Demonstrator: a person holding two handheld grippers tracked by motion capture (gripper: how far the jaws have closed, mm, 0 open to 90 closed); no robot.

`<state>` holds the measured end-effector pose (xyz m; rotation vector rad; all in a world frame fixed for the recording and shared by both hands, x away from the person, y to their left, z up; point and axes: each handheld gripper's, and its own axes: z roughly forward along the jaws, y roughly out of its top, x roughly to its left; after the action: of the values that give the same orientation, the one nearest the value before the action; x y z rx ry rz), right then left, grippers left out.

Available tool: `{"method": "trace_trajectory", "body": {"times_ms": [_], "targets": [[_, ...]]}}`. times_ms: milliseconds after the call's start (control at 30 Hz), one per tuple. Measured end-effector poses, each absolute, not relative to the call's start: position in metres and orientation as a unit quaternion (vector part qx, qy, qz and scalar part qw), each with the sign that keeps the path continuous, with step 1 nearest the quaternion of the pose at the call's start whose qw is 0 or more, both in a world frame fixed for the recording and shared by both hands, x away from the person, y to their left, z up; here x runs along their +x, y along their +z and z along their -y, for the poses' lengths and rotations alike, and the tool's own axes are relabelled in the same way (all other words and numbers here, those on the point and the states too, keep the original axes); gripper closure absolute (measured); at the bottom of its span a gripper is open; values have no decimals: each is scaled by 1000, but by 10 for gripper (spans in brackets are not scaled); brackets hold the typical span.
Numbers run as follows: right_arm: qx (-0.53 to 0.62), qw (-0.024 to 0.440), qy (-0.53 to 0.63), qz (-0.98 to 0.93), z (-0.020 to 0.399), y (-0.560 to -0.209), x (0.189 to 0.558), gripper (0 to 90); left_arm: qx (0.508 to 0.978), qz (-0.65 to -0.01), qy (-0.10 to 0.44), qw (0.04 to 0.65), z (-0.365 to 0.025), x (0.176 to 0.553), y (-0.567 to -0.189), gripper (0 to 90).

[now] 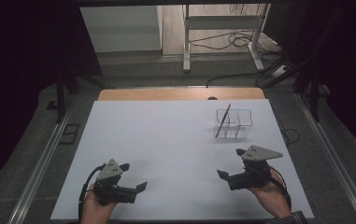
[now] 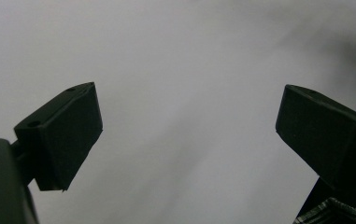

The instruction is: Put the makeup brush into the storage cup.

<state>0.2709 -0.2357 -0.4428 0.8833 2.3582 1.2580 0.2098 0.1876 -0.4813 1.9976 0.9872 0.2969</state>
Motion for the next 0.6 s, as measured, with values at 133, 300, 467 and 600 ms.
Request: {"method": "trace_trajectory", "body": {"times_ms": [133,300,467,600], "targets": [[310,162,439,-828,238,-444,268,0,802,-397,116,431,-188,210,-482,75],[310,164,436,-829,241,-445,264,0,800,-399,117,432,-190,210,-482,75],[311,163,435,-829,244,-446,261,0,799,-401,118,433,-193,209,-482,74],[313,163,436,-828,247,-446,258,0,797,-403,119,434,-196,208,-482,74]]}}
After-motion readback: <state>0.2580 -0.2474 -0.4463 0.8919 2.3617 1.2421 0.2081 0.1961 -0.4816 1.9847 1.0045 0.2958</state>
